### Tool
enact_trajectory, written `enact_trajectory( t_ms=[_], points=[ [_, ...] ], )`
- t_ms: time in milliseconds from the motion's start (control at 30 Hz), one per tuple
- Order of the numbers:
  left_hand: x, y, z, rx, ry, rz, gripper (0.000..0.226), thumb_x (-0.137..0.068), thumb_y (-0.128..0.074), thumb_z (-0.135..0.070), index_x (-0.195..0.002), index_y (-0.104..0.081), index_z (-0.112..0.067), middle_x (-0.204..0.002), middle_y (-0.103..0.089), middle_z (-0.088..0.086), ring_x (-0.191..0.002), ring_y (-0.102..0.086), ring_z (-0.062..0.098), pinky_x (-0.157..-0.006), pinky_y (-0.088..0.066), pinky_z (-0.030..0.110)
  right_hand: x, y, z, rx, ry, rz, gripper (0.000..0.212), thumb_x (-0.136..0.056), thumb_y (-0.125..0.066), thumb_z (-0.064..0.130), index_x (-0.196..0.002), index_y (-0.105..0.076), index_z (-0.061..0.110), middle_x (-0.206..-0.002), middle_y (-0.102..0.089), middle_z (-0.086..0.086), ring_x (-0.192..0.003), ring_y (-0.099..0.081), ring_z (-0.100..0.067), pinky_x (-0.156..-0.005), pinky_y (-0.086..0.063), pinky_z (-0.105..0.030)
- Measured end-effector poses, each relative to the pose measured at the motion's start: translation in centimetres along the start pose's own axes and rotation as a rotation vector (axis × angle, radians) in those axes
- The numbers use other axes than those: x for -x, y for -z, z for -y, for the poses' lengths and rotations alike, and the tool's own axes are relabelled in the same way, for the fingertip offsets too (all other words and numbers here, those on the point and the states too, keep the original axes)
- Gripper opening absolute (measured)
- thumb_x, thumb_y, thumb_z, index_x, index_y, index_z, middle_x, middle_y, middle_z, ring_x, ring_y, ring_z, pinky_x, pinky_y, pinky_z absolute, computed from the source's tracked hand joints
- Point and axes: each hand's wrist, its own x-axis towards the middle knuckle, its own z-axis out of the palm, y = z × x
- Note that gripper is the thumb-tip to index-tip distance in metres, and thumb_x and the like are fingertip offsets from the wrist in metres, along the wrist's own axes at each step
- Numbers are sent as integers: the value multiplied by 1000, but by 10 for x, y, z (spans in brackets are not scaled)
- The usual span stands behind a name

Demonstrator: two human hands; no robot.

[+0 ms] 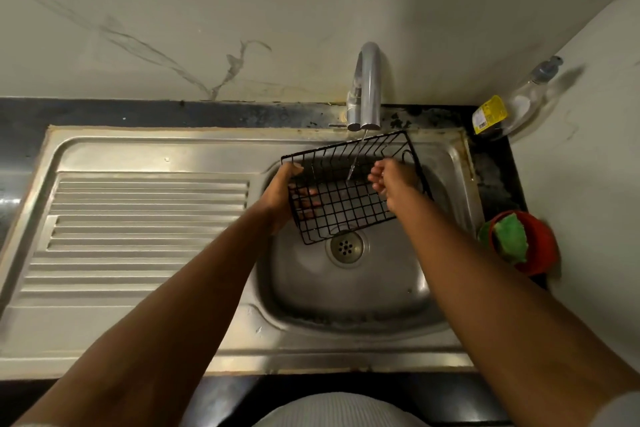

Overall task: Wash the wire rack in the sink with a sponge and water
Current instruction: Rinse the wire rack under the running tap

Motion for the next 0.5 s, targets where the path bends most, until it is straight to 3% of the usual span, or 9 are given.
enact_trajectory(
  t_ms=[67,133,233,333,367,433,500],
  points=[
    [1,-4,-2,-20,-4,-7,43,-103,-41,-47,-127,-61,-17,-118,-65,23,-118,-64,47,-105,-48,60,-1,1,-7,6,11,-24,13,-98,-56,15,-97,-69,12,-71,-62,-1,-56,-57,-10,-50,-47,-20],
    [2,-9,-5,-23,1,-8,37,-103,-41,-44,-119,-61,-18,-116,-64,22,-119,-62,50,-105,-48,60,4,-2,-18,204,118,30,13,-100,-56,18,-97,-68,13,-74,-60,-1,-61,-57,-12,-59,-49,-26],
    [0,-10,-7,-57,9,19,31,-104,-42,-43,-114,-60,-20,-113,-66,19,-113,-63,45,-104,-48,59,22,-15,-36,773,506,245,6,-95,-68,26,-92,-69,21,-88,-65,3,-77,-63,-14,-67,-50,-27],
    [0,-5,-8,-127,47,44,43,-101,-45,-48,-122,-62,-15,-116,-71,22,-109,-65,40,-100,-52,56,48,-19,-45,1013,929,529,9,-86,-77,22,-90,-69,25,-96,-64,5,-84,-63,-12,-68,-49,-25],
    [0,-2,-9,-147,64,60,47,-100,-46,-49,-127,-62,-13,-120,-71,24,-109,-65,40,-94,-55,54,53,-16,-44,1012,1145,487,10,-85,-76,22,-91,-68,22,-94,-63,5,-84,-62,-13,-68,-48,-25],
    [1,3,-15,-171,94,91,51,-99,-48,-48,-134,-59,-13,-126,-69,26,-110,-65,41,-80,-59,46,53,-11,-32,1009,1453,188,19,-88,-73,28,-100,-62,18,-102,-60,1,-96,-56,-15,-77,-46,-25],
    [3,8,-20,-167,143,115,52,-97,-51,-47,-135,-58,-11,-129,-68,27,-106,-68,41,-75,-60,43,39,-2,-19,1057,1379,-94,44,-88,-71,47,-120,-57,20,-120,-57,-2,-114,-51,-19,-91,-44,-33]
  ],
)
